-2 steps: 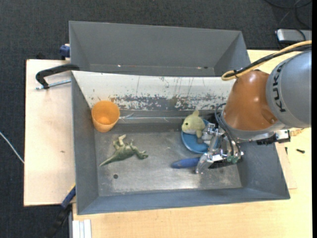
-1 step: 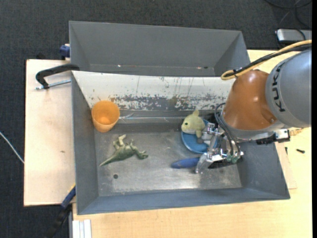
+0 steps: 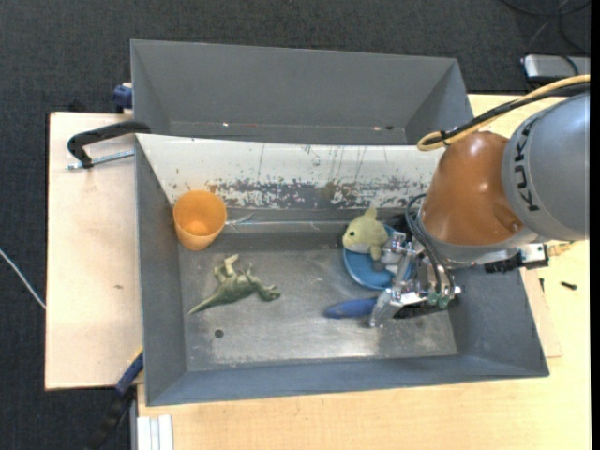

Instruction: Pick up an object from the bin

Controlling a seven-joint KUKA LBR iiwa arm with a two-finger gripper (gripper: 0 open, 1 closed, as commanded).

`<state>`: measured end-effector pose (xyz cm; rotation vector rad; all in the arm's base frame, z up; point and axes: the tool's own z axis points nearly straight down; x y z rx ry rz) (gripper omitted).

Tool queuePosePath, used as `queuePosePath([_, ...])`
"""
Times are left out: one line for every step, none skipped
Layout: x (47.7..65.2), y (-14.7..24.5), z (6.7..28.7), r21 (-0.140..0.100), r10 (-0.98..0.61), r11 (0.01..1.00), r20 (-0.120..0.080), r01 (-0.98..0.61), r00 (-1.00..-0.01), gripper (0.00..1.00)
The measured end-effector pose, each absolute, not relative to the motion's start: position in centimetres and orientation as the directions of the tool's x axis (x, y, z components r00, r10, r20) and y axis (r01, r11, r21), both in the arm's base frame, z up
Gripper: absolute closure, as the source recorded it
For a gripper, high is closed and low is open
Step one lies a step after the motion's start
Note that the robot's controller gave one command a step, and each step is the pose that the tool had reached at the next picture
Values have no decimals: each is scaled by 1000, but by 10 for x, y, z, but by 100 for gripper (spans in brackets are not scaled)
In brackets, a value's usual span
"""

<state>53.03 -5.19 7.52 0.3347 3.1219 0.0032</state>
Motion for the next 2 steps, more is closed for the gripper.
queuePosePath([531,-51,76,2,211,977,-2,211,-977,0])
queuePosePath([532,-49,77,4,209,978,-3,209,-978,100])
